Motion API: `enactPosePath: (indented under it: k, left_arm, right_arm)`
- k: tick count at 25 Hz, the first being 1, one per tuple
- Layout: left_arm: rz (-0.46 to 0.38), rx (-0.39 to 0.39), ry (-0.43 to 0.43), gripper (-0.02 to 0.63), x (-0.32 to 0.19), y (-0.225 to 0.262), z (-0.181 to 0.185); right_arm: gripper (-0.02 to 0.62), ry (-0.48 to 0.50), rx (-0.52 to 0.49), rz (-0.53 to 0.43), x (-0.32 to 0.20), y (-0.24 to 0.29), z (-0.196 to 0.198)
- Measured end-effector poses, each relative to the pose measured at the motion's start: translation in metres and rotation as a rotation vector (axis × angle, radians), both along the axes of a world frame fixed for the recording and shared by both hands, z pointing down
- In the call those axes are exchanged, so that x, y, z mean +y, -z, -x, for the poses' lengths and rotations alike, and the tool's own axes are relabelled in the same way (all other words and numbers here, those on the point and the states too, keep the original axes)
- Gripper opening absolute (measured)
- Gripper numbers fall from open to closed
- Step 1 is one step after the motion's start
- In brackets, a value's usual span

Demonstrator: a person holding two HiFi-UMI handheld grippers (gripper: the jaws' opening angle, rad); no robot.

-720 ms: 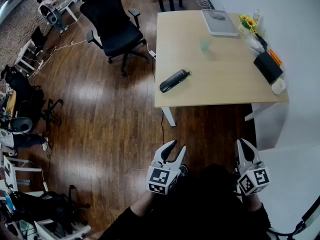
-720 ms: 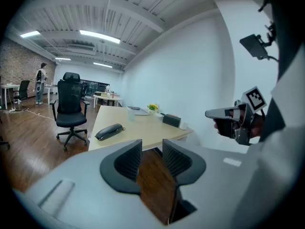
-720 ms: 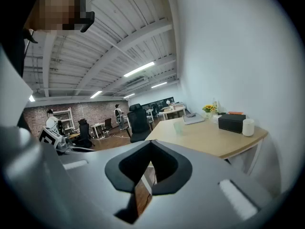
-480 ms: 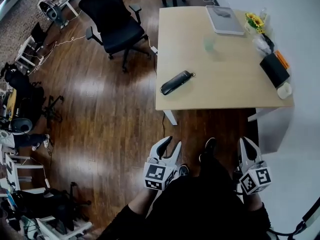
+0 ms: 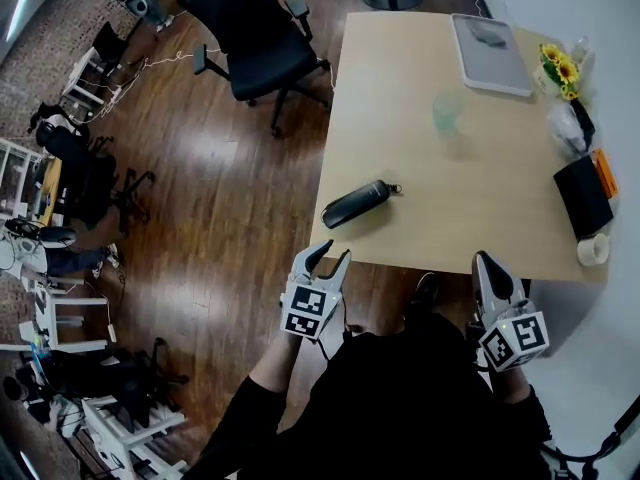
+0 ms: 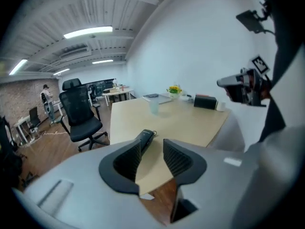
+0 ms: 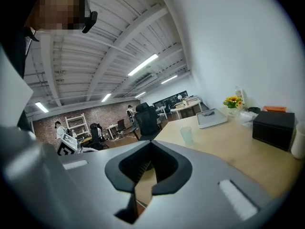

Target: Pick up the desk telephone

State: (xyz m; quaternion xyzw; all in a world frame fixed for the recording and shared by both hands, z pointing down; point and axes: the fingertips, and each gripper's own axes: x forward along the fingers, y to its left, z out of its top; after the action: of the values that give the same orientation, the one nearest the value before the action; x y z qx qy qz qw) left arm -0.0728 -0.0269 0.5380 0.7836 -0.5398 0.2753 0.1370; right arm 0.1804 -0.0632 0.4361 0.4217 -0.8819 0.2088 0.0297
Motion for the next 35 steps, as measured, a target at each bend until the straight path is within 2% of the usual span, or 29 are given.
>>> enactPosePath:
  k: [4, 6, 9, 11, 14, 18, 21, 27, 29, 31, 35]
  left_arm:
    - [0.078, -0.232, -0.107, 0.192, -0.047, -0.036, -0.008]
    - [0.129, -0.305, -0.137, 0.196, -0.065, -0.056, -0.005]
    - [0.222, -0.343, -0.202, 0.198, -0.089, -0.087, -0.004]
    - [0.287, -0.377, -0.265, 0.252, -0.102, -0.107, -0.002]
    - [0.388, -0.422, -0.348, 0.290, -0.112, -0.135, 0.005]
    - [0.511, -0.401, -0.458, 0.290, -0.115, -0.156, 0.002]
    - [0.568, -0.383, -0.496, 0.263, -0.115, -0.167, 0.000]
    - [0.529, -0.380, -0.462, 0.265, -0.122, -0.171, -0.003]
    - [0.540, -0.371, -0.414, 0.261, -0.121, -0.171, -0.001]
    - [0.555, -0.318, -0.298, 0.261, -0.121, -0.170, 0.003]
    - [0.539, -0.082, -0.030, 0.262, -0.126, -0.155, 0.012]
  right_arm:
    - [0.000, 0.039, -0.005, -0.007, -0.051, 0.007, -0.013]
    - [0.000, 0.035, -0.010, -0.006, -0.068, 0.009, -0.019]
    - [0.000, 0.017, -0.006, 0.003, -0.085, 0.010, -0.025]
    - [0.000, 0.000, 0.000, 0.000, -0.092, 0.013, -0.027]
    - [0.000, -0.038, 0.010, -0.003, -0.096, 0.019, -0.031]
    - [0.000, -0.088, 0.029, 0.015, -0.103, 0.017, -0.034]
    - [0.000, -0.101, 0.039, 0.030, -0.108, 0.014, -0.026]
    - [0.000, -0.082, 0.048, 0.069, -0.113, -0.002, 0.002]
    - [0.000, -0.072, 0.044, 0.074, -0.114, -0.003, 0.011]
    - [0.000, -0.063, 0.041, 0.072, -0.115, -0.001, 0.017]
    - [0.000, -0.048, 0.031, 0.071, -0.118, 0.000, 0.025]
